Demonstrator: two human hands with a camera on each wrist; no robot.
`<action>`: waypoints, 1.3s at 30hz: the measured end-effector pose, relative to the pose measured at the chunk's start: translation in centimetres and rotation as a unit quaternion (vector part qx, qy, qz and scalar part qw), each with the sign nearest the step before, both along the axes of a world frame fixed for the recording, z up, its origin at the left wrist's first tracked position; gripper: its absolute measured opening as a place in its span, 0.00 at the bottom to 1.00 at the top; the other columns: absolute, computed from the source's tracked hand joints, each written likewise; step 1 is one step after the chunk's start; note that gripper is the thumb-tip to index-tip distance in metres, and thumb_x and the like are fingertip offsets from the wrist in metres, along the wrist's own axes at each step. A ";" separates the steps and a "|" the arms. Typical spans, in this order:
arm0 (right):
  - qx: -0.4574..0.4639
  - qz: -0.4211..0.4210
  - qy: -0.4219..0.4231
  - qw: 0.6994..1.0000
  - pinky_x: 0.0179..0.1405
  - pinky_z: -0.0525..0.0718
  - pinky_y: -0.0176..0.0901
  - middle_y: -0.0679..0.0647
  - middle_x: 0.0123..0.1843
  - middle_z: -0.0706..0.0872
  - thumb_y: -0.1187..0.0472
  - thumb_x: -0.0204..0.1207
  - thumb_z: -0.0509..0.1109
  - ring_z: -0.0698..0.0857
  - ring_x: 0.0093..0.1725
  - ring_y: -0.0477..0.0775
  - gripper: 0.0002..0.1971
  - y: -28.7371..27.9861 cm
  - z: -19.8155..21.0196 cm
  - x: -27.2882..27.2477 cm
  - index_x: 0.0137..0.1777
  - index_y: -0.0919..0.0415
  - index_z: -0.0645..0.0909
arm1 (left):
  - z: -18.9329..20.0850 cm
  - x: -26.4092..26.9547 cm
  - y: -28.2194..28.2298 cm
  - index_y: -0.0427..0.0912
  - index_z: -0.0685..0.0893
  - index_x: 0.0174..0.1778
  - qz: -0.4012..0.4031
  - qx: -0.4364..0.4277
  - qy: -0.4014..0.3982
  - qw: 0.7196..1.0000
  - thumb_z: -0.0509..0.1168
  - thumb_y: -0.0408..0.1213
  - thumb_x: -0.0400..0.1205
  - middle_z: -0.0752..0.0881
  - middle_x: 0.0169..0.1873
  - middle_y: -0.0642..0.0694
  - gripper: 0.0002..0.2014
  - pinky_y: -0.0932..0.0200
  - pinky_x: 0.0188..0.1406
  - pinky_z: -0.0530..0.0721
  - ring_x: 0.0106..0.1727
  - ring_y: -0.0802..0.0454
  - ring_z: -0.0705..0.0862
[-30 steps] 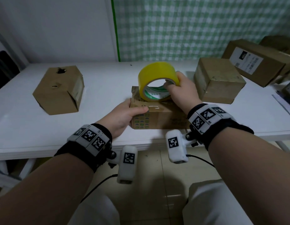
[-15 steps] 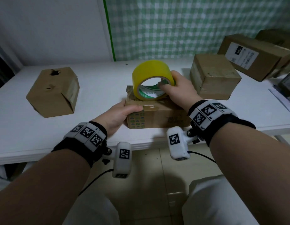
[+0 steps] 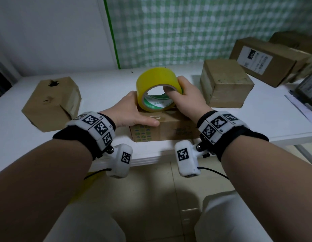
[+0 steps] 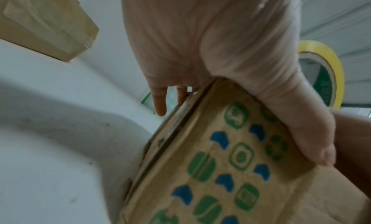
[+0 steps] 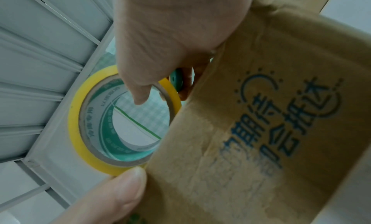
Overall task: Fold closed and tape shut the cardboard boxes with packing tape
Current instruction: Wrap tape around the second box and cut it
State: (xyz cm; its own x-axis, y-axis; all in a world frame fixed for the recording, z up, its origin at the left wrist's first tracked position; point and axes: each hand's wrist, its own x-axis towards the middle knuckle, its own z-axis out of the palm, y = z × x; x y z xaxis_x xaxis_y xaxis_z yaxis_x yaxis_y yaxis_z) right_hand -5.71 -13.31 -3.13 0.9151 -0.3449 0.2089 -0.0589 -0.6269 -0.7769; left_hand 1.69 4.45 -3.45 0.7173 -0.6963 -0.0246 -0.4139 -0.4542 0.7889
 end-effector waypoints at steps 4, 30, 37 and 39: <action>-0.009 0.000 -0.021 1.000 0.47 0.79 0.57 0.45 0.34 0.77 0.42 0.77 0.63 0.80 0.43 0.57 0.12 0.0 -0.1 0.0 0.44 0.48 0.69 | 0.2 -0.2 0.0 0.49 0.75 0.62 0.005 0.001 -0.022 1.000 0.85 0.55 0.51 0.84 0.56 0.53 0.44 0.62 0.58 0.80 0.56 0.60 0.83; 0.023 -0.026 0.039 0.999 0.58 0.80 0.58 0.44 0.42 0.82 0.38 0.72 0.66 0.82 0.50 0.55 0.15 3.7 0.9 -1.7 0.48 0.47 0.75 | -2.0 -0.5 3.3 0.51 0.74 0.68 0.068 0.023 0.009 0.997 0.84 0.63 0.45 0.82 0.63 0.53 0.55 0.49 0.63 0.82 0.63 0.56 0.82; -0.025 -0.044 0.025 0.998 0.59 0.78 0.61 0.50 0.40 0.80 0.48 0.75 0.64 0.81 0.49 0.62 0.09 4.2 1.0 -1.6 0.48 0.51 0.74 | -2.5 -0.4 3.2 0.51 0.76 0.67 0.080 0.001 -0.016 0.997 0.83 0.66 0.45 0.83 0.61 0.53 0.54 0.49 0.63 0.82 0.61 0.56 0.83; -0.029 -0.041 0.014 0.999 0.57 0.78 0.59 0.51 0.38 0.79 0.53 0.75 0.64 0.80 0.48 0.63 0.06 4.3 1.0 -1.6 0.47 0.53 0.74 | -2.6 -0.3 3.1 0.52 0.76 0.66 0.075 0.001 -0.013 0.997 0.83 0.65 0.46 0.84 0.61 0.52 0.52 0.48 0.63 0.82 0.62 0.55 0.83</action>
State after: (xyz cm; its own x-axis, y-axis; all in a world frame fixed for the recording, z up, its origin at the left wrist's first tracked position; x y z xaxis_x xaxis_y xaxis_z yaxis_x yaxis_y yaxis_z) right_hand -7.30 -9.00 -2.10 0.8904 -0.4063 0.2053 -0.1325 -0.6627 -0.7371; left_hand 1.39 7.59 -6.03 0.8140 -0.5808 -0.0052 -0.3617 -0.5139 0.7779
